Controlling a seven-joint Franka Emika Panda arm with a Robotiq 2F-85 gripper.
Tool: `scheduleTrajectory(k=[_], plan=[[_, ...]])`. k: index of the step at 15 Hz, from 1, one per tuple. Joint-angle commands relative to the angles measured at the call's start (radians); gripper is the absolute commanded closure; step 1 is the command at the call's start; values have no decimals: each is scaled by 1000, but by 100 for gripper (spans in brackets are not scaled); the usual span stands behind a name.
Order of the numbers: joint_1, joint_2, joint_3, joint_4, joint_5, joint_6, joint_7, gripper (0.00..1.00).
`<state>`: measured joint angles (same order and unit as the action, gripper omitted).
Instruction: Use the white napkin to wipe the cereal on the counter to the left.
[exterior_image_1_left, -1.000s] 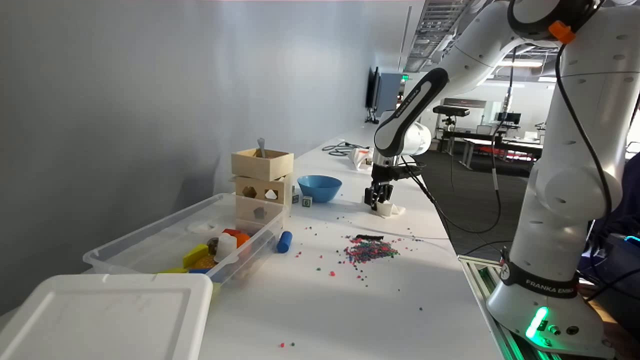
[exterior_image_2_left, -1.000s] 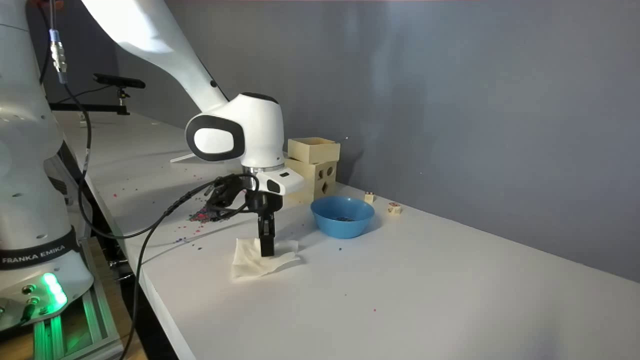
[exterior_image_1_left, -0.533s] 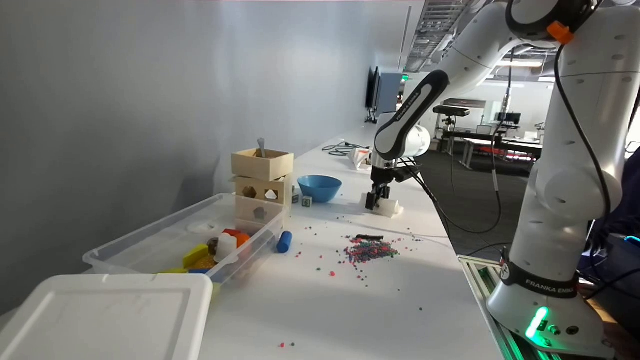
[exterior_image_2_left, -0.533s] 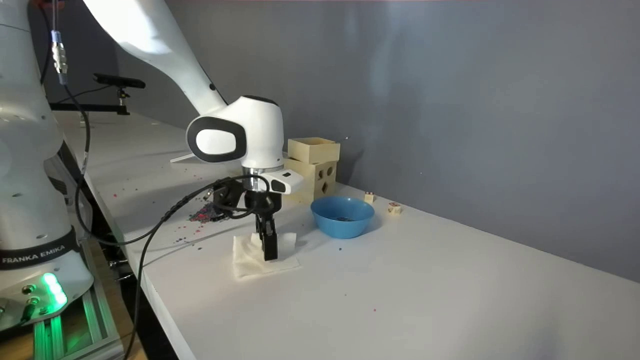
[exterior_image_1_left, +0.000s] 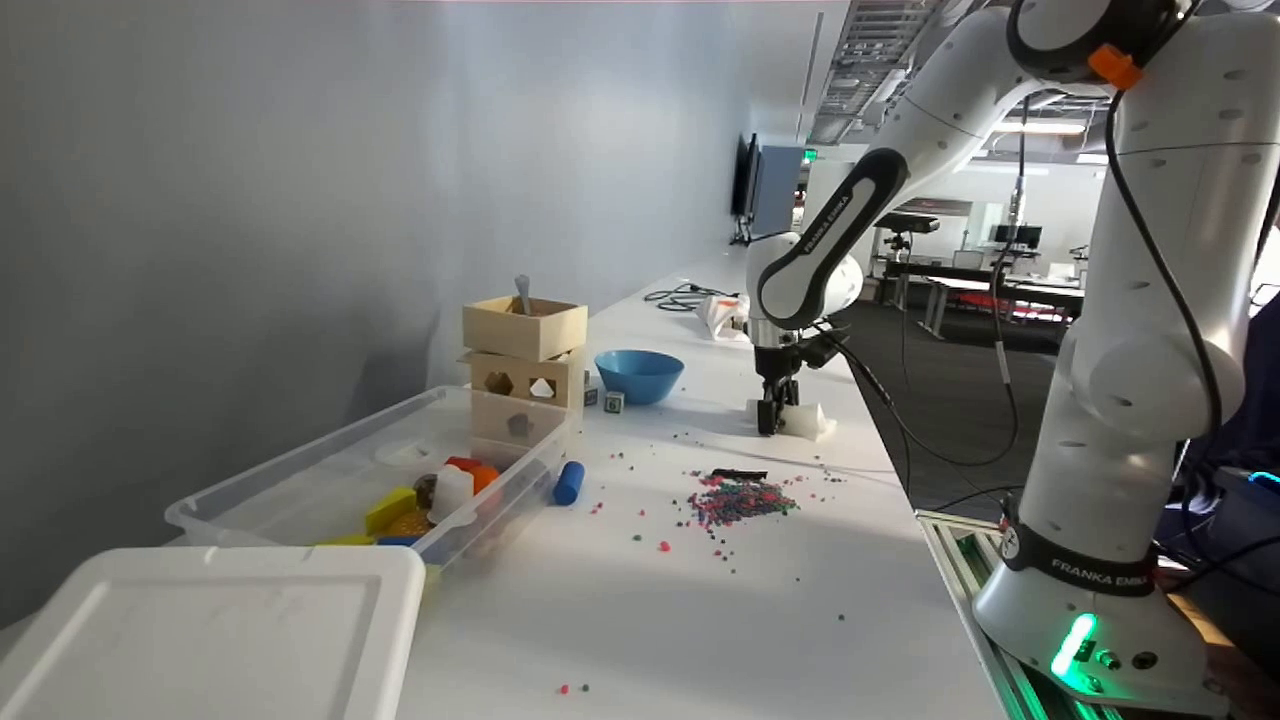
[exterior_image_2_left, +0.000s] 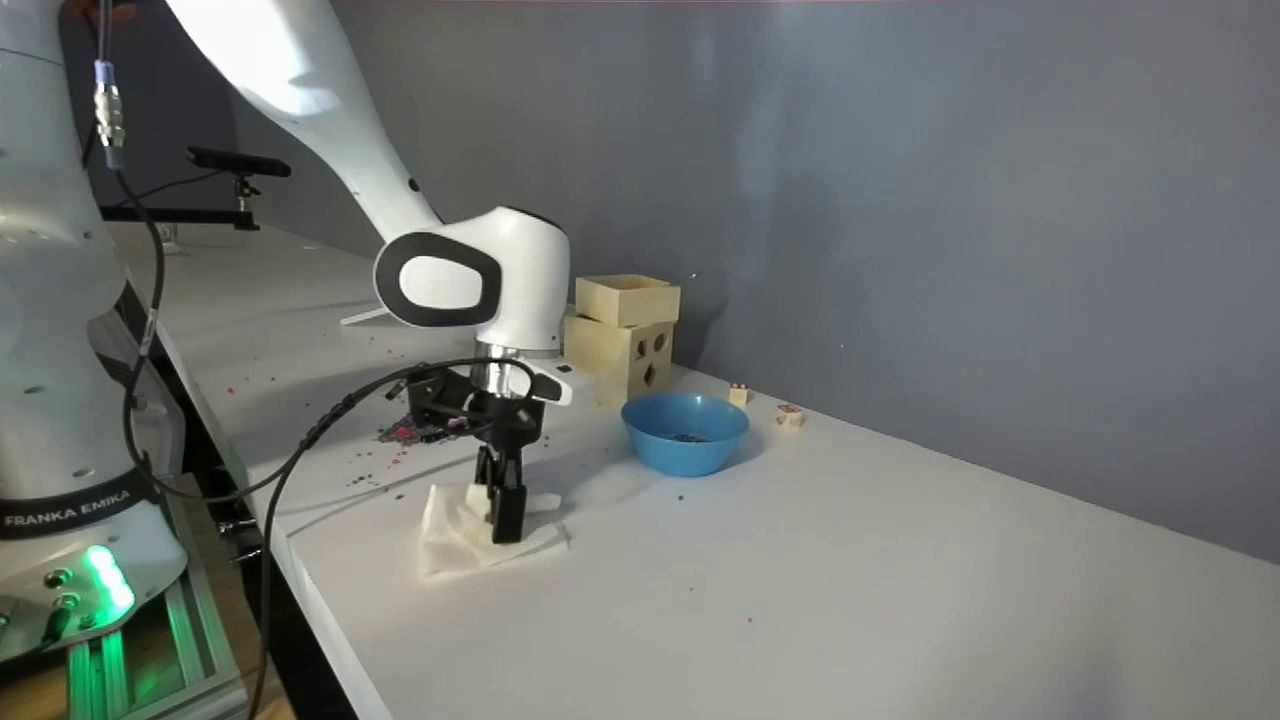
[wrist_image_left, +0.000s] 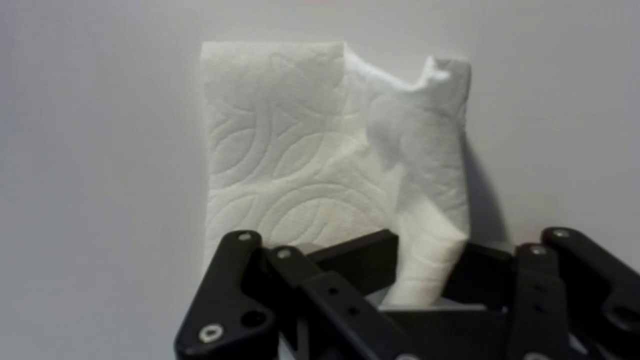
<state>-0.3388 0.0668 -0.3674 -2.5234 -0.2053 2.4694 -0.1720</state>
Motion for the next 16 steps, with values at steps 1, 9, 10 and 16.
scheduleTrajectory(k=[1, 9, 10, 16], plan=[[-12, -24, 14, -10, 120, -56, -63, 100], [-4, -5, 10, -1, 130, 18, 23, 100], [-2, -4, 9, 1, 121, 31, 52, 100], [-3, -3, 10, 1, 116, 69, 68, 100]])
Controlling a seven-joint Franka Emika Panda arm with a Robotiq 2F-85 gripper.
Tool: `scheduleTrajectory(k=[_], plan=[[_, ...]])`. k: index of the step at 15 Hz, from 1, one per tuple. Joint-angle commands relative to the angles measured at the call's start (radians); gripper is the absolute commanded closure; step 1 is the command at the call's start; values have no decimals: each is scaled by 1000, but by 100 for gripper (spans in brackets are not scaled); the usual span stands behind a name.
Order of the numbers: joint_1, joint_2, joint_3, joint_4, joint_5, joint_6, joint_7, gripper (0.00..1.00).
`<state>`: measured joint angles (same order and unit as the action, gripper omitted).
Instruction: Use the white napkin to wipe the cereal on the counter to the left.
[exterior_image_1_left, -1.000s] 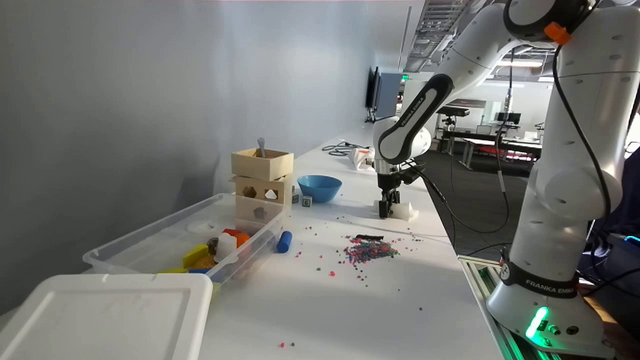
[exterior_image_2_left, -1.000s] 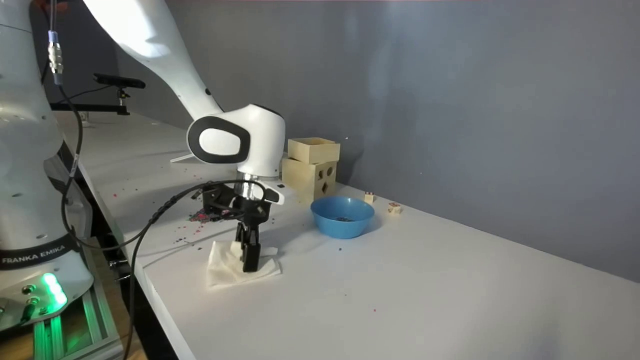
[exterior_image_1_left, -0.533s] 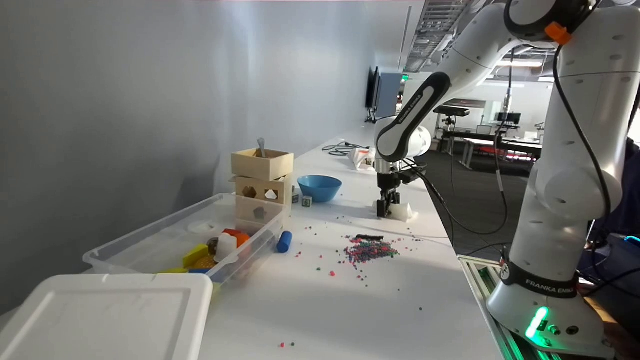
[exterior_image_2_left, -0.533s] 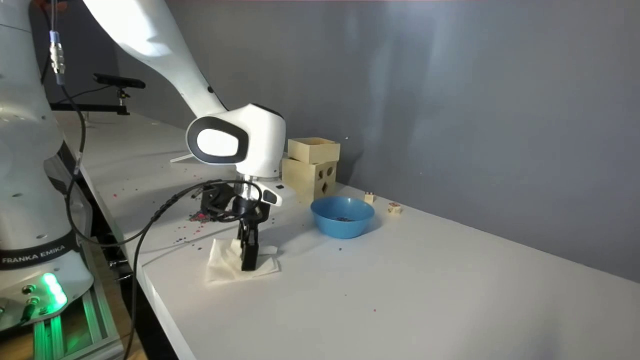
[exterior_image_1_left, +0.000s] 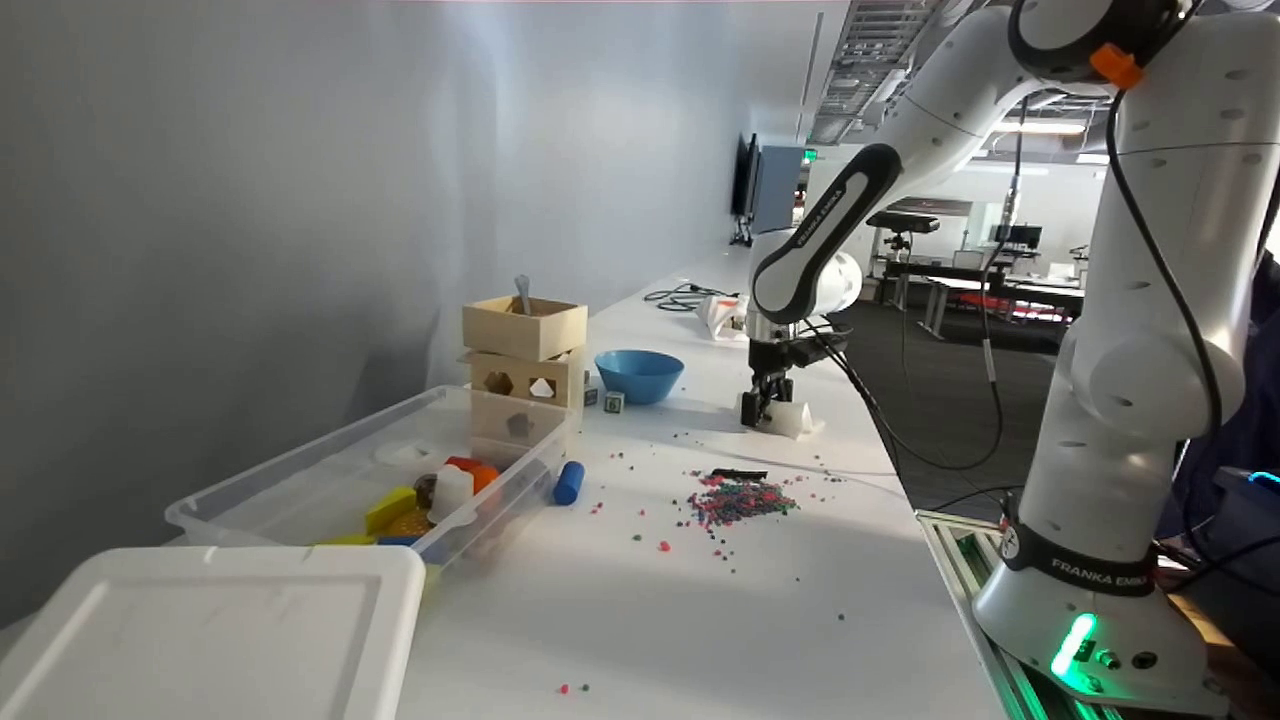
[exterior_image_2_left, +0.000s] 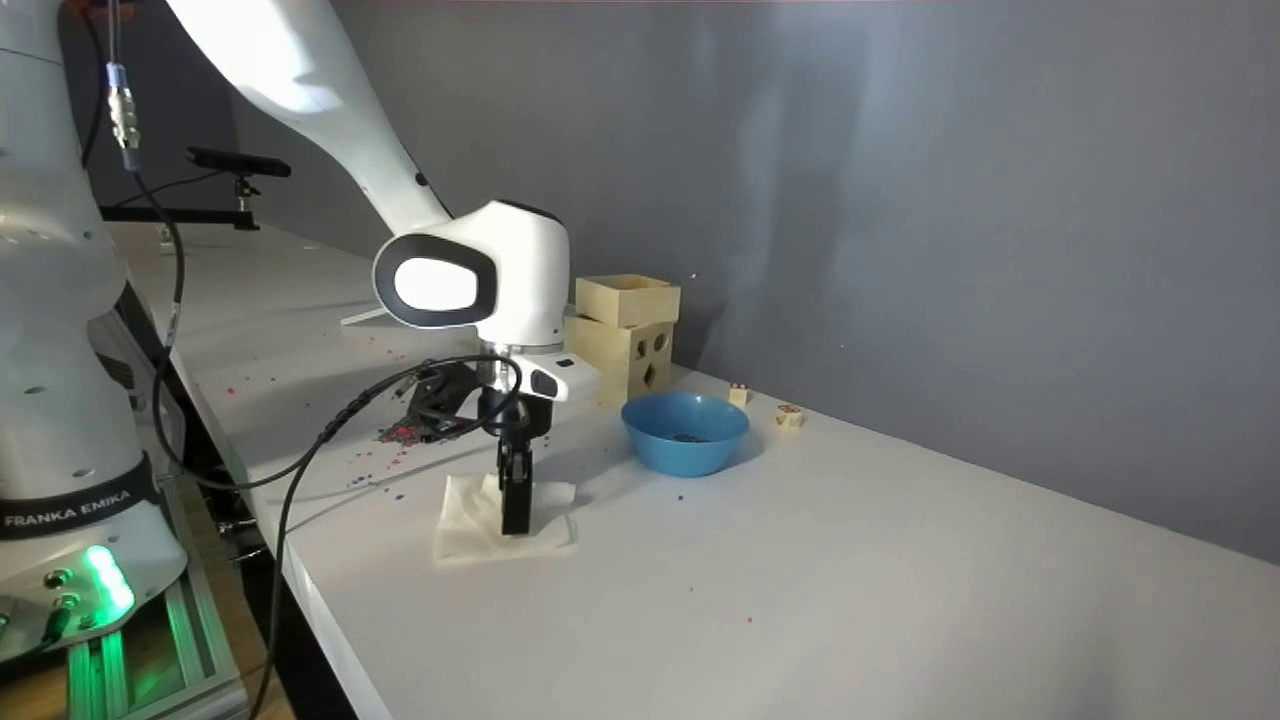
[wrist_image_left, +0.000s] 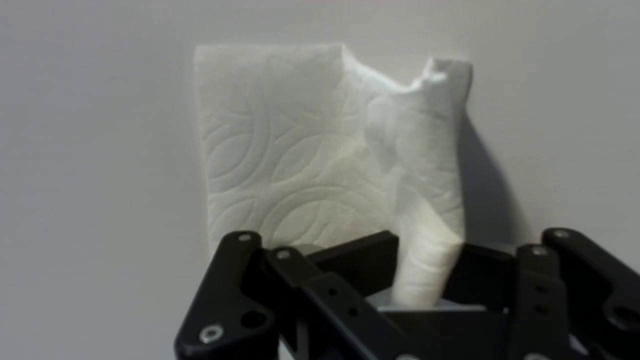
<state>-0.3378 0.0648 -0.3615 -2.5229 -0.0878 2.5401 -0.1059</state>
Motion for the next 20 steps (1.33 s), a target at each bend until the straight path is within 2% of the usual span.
scheduleTrajectory(k=[1, 3, 7, 9, 10, 11, 12, 15, 20], plan=[[-4, 0, 5, 1, -2, -2, 2, 100], [-3, 1, 8, 1, -2, -1, 2, 100], [-5, -8, 7, -13, 4, 112, 2, 100], [-2, 1, 13, -4, 11, 93, -21, 100], [-2, 2, 13, -4, 5, 78, -26, 75], [-2, 2, 14, -4, -2, 61, -41, 74], [-3, -2, 14, -7, -6, 54, -57, 69], [-4, -14, 9, -18, -32, 84, -69, 47], [1, -6, 3, -1, -167, 104, -48, 12]])
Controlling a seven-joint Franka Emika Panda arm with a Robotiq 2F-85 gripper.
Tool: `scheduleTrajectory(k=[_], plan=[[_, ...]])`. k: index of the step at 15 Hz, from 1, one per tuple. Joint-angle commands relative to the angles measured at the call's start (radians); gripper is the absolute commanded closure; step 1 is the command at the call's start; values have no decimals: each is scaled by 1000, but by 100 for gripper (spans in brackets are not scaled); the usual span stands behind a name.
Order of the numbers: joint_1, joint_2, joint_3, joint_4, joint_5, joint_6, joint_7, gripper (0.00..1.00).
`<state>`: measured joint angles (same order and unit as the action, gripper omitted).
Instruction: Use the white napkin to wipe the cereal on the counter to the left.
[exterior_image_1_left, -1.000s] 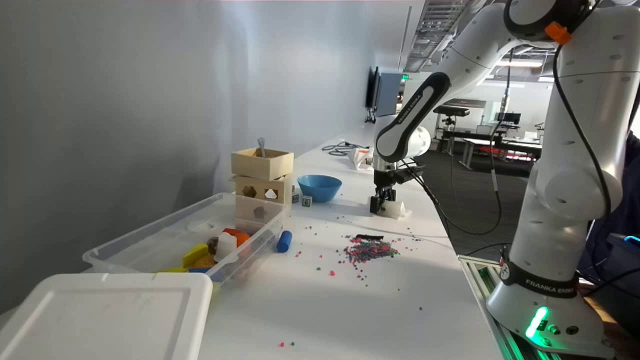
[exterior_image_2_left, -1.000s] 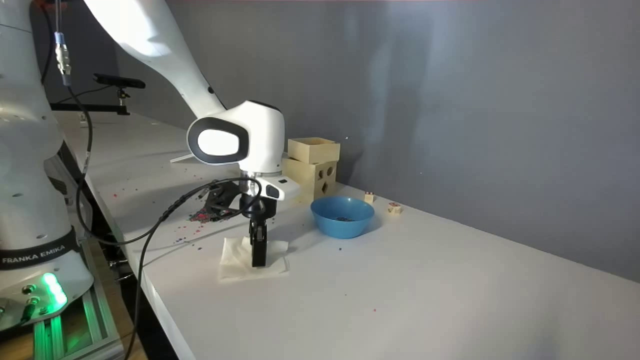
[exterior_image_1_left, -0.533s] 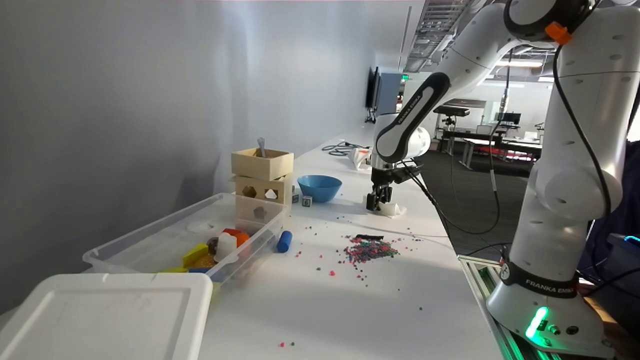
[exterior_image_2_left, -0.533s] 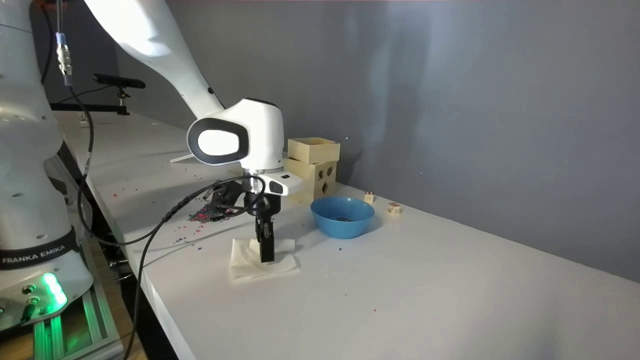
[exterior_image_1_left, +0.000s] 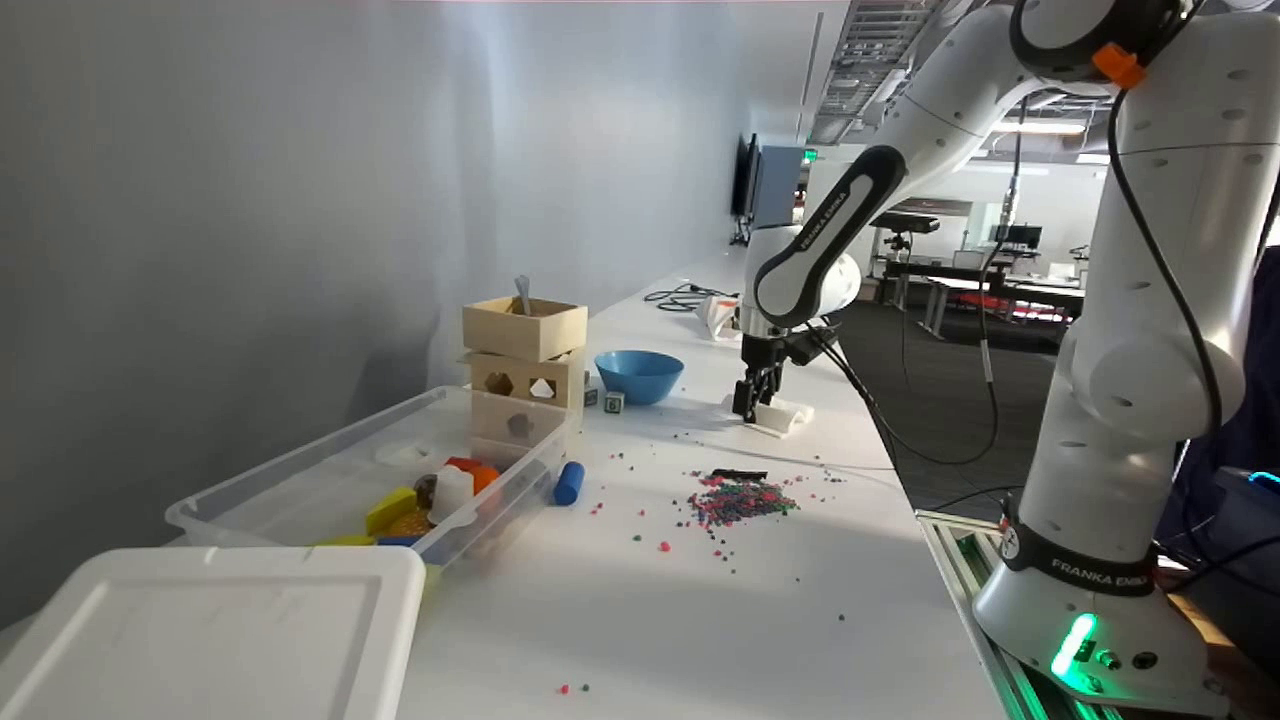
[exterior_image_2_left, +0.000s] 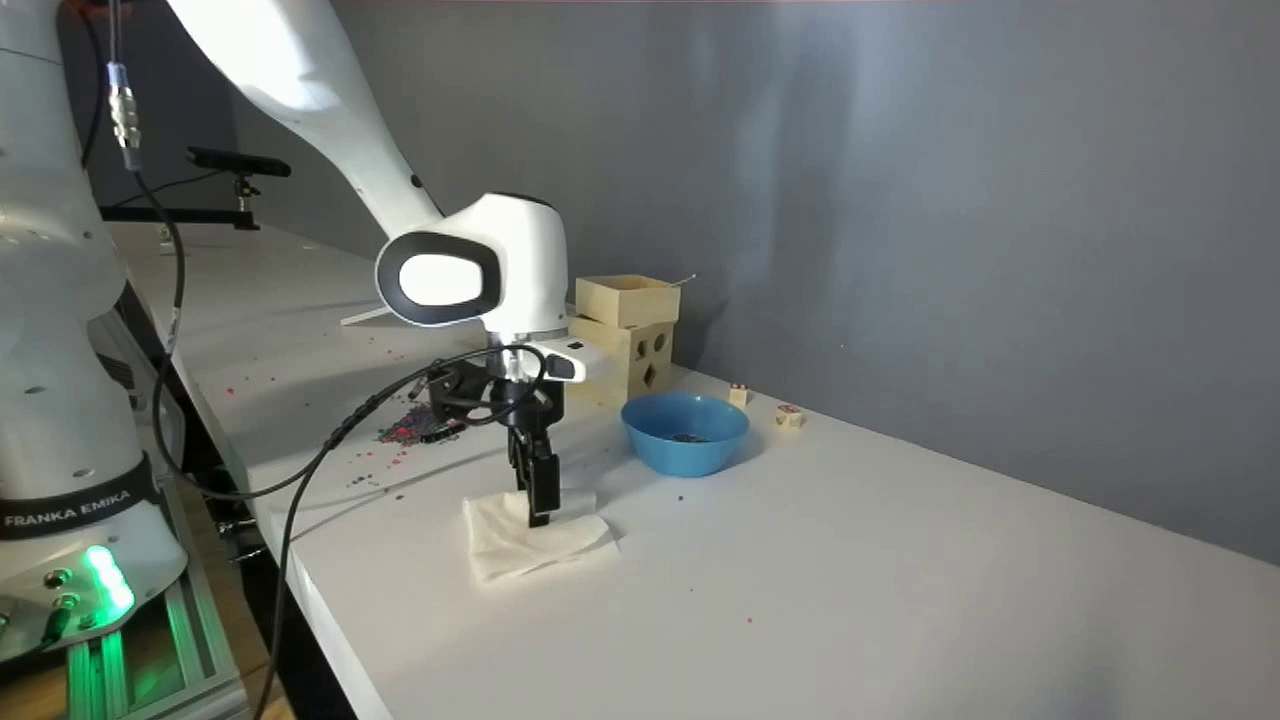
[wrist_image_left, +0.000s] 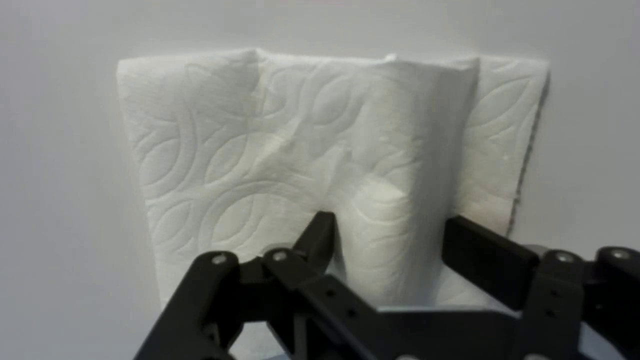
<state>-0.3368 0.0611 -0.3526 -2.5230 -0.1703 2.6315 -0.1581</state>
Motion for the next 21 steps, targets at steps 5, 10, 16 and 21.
scheduleTrajectory(k=[5, 10, 16, 21], plan=[[-1, 1, -2, 7, -117, -3, 1, 2], [-1, 1, -3, 7, -123, -3, 1, 1], [-22, -221, -23, -84, -156, -10, 59, 0], [-73, -321, -35, -130, -117, -86, 8, 0]])
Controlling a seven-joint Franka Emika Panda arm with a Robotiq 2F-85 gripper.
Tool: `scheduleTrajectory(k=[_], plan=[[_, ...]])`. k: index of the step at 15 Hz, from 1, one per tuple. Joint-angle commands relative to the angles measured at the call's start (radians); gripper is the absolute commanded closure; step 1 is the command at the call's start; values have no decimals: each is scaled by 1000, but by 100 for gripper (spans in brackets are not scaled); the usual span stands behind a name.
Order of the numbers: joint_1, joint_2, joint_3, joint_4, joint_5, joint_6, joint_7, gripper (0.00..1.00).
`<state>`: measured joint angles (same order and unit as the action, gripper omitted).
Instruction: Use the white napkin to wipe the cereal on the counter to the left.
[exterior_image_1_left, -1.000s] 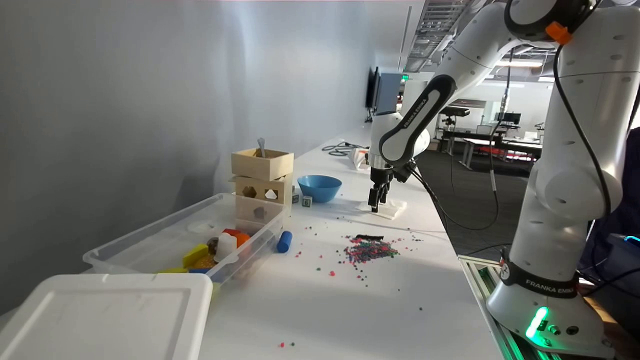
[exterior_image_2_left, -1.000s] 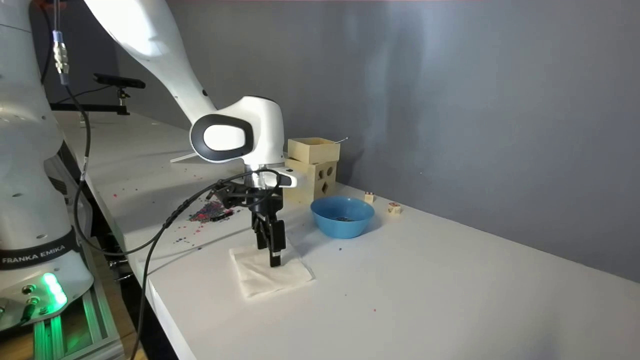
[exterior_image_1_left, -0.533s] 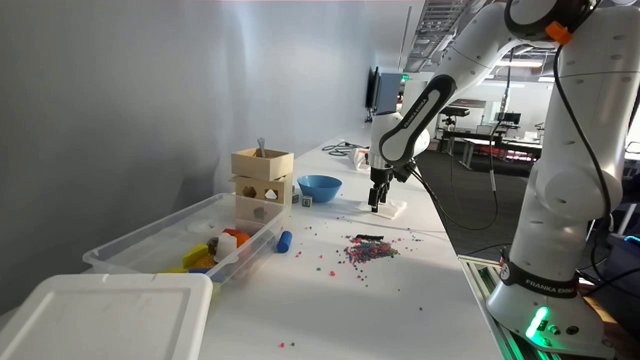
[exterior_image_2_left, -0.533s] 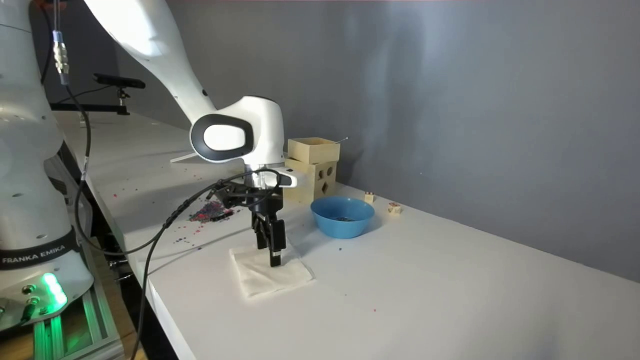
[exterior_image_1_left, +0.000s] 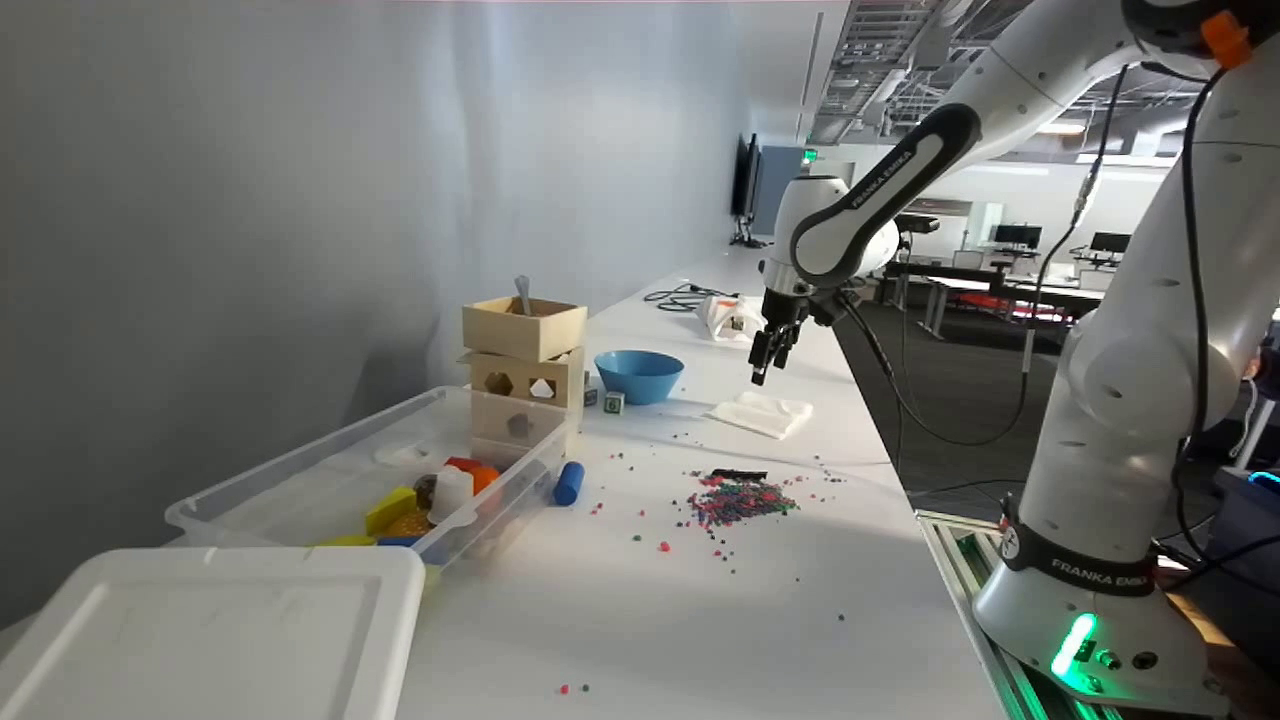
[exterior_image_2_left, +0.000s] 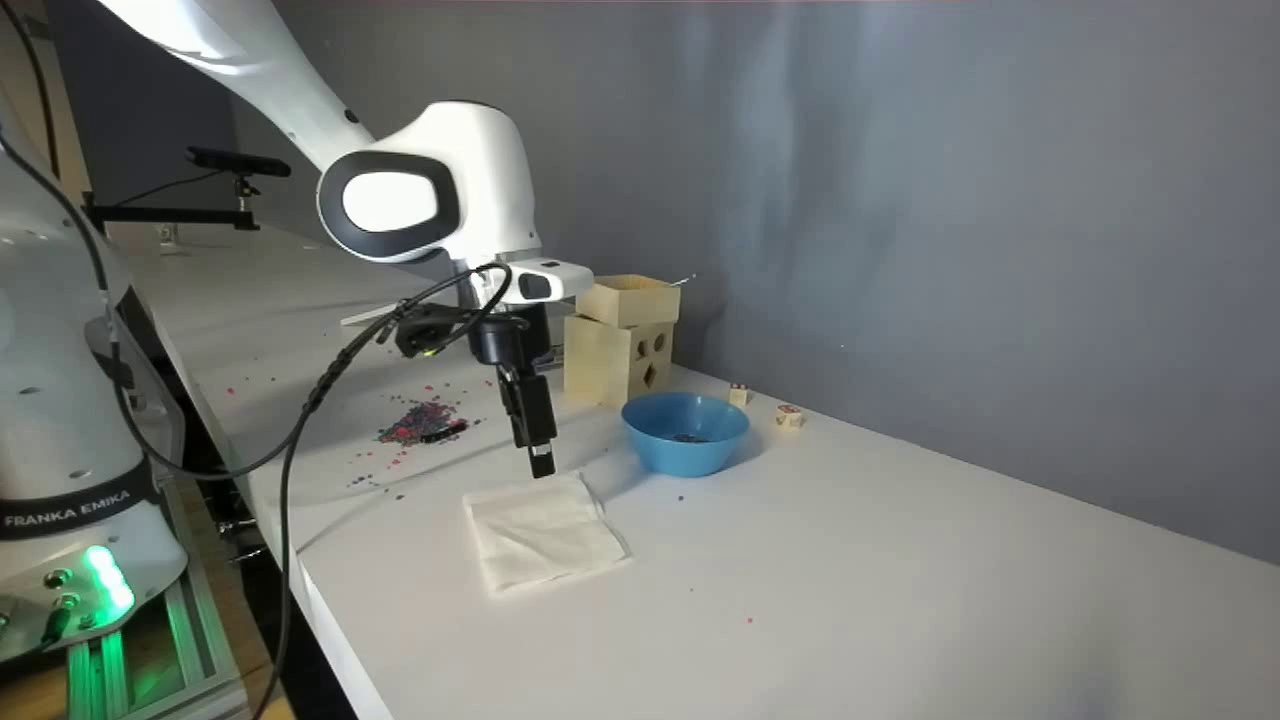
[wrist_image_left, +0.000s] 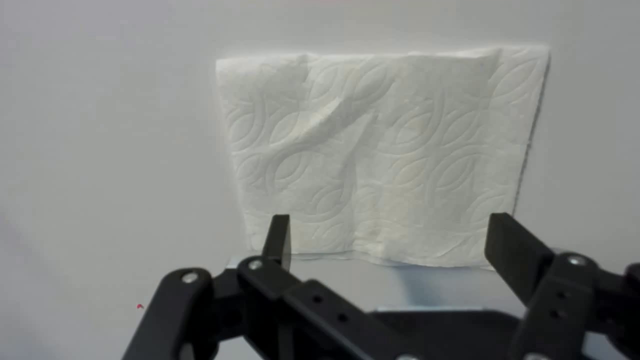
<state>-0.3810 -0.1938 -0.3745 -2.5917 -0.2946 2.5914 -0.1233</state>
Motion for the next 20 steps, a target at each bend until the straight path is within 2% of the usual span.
scheduleTrajectory(k=[1, 3, 4, 6, 9, 11, 15, 17, 19, 20], plan=[[-41, -49, -25, -56, 14, -67, -36, 0], [-41, 14, -68, -39, 69, -81, -95, 0], [-33, 45, -90, -41, 106, -37, -136, 0], [2, 76, -122, -33, 246, -1, -246, 0], [49, 81, -121, -27, 468, -4, -422, 0], [66, 112, -106, -16, 520, -5, -485, 0], [58, 196, -69, 29, 450, 60, -469, 0], [54, 226, -53, 45, 472, 117, -477, 0], [46, 268, -38, 59, 445, 157, -443, 0], [65, 294, -58, 61, 438, 179, -435, 4]])
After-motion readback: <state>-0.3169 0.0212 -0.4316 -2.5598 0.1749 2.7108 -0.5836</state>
